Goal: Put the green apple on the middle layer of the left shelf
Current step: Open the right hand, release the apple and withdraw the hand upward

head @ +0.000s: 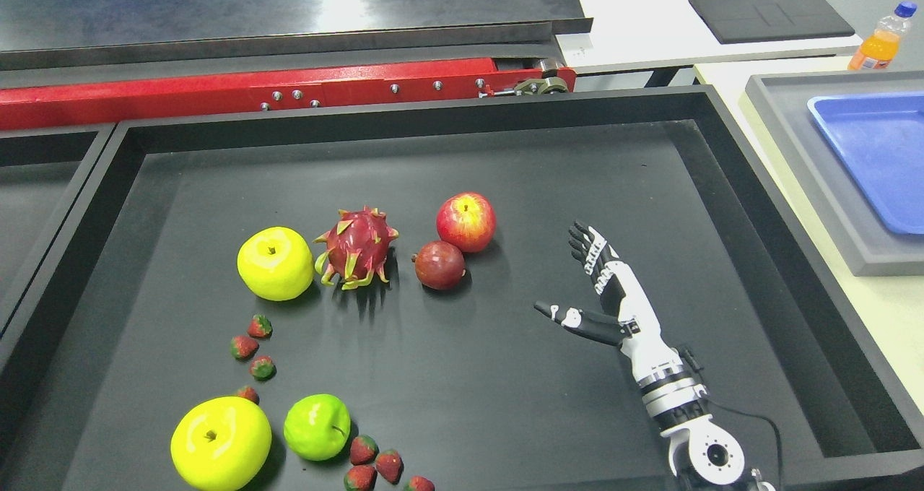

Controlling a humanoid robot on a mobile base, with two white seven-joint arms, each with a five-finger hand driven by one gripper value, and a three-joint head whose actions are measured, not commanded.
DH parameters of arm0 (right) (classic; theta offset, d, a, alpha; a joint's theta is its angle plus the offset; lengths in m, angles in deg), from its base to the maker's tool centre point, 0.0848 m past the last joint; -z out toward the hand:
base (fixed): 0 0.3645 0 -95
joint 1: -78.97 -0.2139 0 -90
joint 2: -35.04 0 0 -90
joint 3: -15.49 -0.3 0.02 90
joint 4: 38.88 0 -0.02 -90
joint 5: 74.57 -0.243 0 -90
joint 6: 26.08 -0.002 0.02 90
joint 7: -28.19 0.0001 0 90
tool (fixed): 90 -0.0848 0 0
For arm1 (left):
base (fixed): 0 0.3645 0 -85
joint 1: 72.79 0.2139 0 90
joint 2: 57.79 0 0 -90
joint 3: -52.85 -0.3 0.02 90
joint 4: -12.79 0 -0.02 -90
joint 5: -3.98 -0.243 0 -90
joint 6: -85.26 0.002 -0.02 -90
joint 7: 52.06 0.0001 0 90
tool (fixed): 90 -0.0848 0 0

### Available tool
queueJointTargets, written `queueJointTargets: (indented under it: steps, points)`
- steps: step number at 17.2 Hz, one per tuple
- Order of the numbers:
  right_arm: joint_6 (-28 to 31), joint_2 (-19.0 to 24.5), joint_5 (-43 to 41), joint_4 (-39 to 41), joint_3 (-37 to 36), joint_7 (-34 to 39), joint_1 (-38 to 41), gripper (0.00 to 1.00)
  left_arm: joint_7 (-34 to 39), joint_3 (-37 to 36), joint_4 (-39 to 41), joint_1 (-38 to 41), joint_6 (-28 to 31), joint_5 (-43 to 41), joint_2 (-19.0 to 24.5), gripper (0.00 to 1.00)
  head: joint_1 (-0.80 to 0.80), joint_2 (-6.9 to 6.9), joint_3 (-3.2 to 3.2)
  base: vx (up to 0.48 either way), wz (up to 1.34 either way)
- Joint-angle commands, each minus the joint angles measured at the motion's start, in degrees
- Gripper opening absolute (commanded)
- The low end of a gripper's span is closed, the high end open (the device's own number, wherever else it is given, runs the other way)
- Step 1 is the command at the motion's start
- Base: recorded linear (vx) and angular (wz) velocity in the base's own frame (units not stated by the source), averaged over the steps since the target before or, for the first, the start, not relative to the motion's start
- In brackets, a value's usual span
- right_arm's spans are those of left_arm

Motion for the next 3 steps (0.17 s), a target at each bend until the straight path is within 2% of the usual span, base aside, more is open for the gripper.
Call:
queueJointTargets:
  steps: [1,3]
  points:
    - [1.76,-0.57,-0.62,0.91,-1.71,0.65,0.5,1.0,0.02,0.0,-0.08,0.0,0.02,0.0,1.0,1.0,0.0,0.0,0.0,0.0,0.0]
    - [2.91,-0.57,-0.27,0.91,-1.54,0.74,0.42,1.0,0.02,0.0,-0.08,0.0,0.02,0.0,1.0,1.0,0.0,0.0,0.0,-0.019,0.0]
